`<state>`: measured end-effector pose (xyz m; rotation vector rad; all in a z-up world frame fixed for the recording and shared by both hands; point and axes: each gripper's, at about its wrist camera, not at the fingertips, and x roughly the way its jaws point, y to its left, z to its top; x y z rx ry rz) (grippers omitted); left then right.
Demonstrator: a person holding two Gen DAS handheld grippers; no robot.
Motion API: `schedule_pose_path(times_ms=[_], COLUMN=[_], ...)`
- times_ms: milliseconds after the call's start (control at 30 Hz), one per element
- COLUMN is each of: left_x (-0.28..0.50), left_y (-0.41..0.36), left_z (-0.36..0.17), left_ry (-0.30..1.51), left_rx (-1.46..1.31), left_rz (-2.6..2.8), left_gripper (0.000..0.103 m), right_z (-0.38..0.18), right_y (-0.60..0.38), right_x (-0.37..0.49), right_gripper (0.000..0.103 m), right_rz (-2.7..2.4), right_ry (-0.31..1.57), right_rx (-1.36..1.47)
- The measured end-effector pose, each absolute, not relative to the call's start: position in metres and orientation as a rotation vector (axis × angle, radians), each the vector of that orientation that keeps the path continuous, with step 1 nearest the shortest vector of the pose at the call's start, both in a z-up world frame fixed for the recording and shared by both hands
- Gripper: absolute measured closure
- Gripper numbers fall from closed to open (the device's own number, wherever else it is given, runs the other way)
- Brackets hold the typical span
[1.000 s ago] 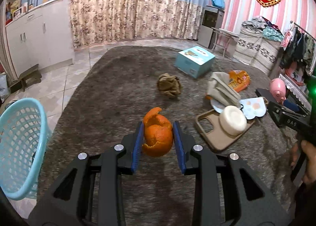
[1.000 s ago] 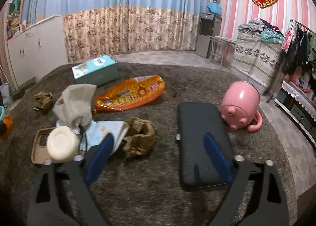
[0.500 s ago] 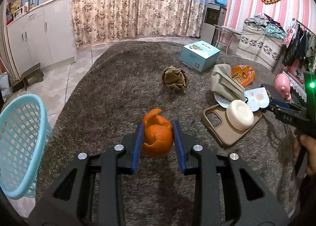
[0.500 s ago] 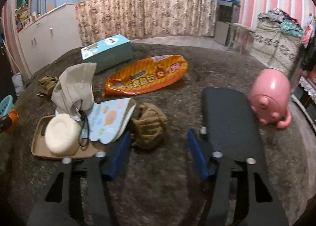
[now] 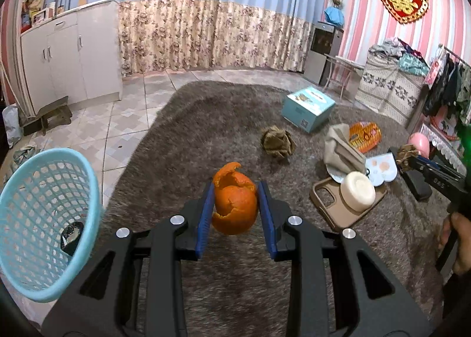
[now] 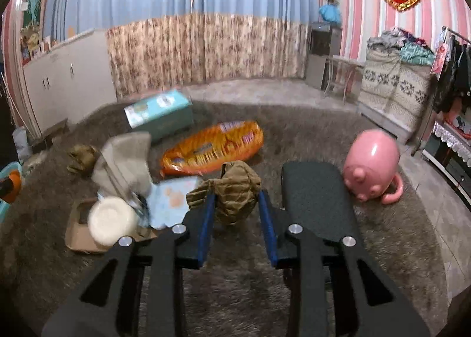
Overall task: Collect trash
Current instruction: 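Grasp the brown crumpled cloth with the right tool while the left tool holds the peel, then carry the peel over the blue basket and open the left tool while the right tool carries the cloth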
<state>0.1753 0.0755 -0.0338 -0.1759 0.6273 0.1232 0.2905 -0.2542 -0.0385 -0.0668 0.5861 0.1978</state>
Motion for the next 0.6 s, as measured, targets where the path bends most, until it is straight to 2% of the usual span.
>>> schedule_pose_path(times_ms=[233, 600], left_x=[0.159, 0.123], left_y=[0.103, 0.17], left_z=[-0.023, -0.017], left_ry=[0.595, 0.559], left_rx=[-0.205, -0.215], left_rz=[0.157, 0.282], left_gripper=[0.074, 0.074], right_z=[-0.008, -0.013], right_y=[-0.214, -0.093], right_x=[0.26, 0.233], right_gripper=[0.072, 0.072], right_rz=[0.27, 0.49], right_ry=[0.497, 0.468], right_rx=[-0.073, -0.149])
